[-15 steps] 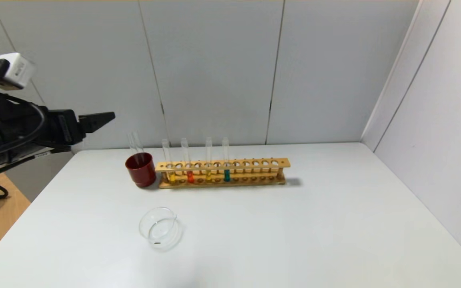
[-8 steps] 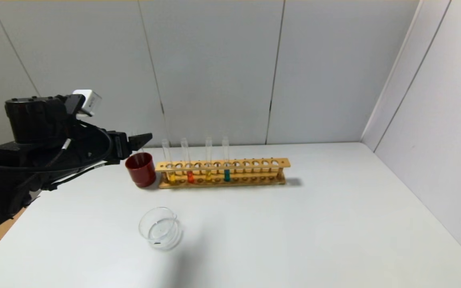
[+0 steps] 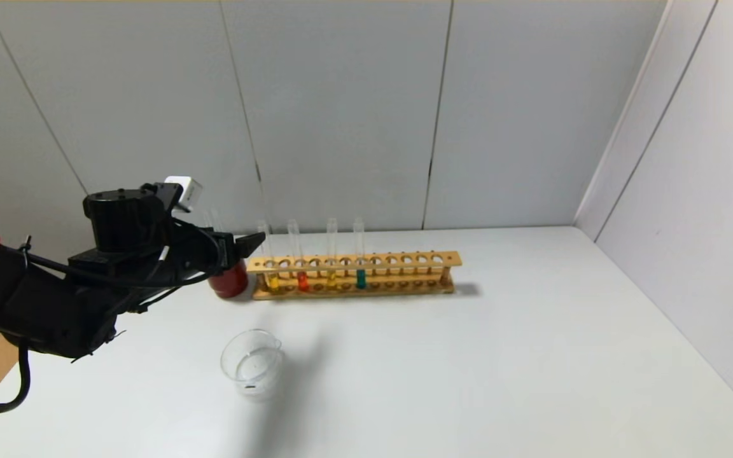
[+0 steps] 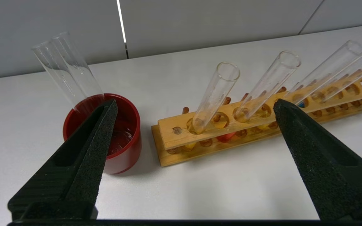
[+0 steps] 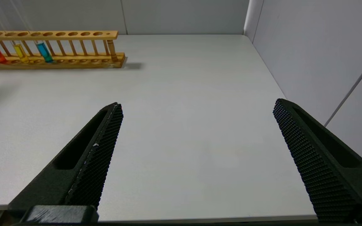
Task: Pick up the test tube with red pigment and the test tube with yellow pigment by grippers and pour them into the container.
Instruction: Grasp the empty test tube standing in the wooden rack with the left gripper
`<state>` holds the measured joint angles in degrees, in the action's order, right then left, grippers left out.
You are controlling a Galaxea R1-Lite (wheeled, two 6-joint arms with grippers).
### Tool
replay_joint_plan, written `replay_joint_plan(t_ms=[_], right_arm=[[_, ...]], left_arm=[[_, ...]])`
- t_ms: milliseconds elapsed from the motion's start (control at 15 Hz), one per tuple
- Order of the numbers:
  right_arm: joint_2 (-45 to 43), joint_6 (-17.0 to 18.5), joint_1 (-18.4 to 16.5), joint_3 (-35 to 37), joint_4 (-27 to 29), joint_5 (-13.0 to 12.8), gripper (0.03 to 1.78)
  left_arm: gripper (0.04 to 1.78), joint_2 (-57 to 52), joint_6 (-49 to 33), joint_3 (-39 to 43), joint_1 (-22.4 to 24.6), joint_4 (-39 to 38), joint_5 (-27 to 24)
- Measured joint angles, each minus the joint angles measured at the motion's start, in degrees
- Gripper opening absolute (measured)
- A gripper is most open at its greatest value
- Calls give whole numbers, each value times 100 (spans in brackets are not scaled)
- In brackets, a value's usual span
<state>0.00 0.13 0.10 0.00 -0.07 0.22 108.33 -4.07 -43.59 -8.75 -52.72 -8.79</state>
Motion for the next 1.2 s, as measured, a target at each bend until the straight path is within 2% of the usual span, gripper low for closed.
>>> replay_joint_plan(t_ms=[1200], right_arm=[[0,0,-2,0,0,2,175]], left_arm=[[175,1549,112,-952,-76,-179,13]])
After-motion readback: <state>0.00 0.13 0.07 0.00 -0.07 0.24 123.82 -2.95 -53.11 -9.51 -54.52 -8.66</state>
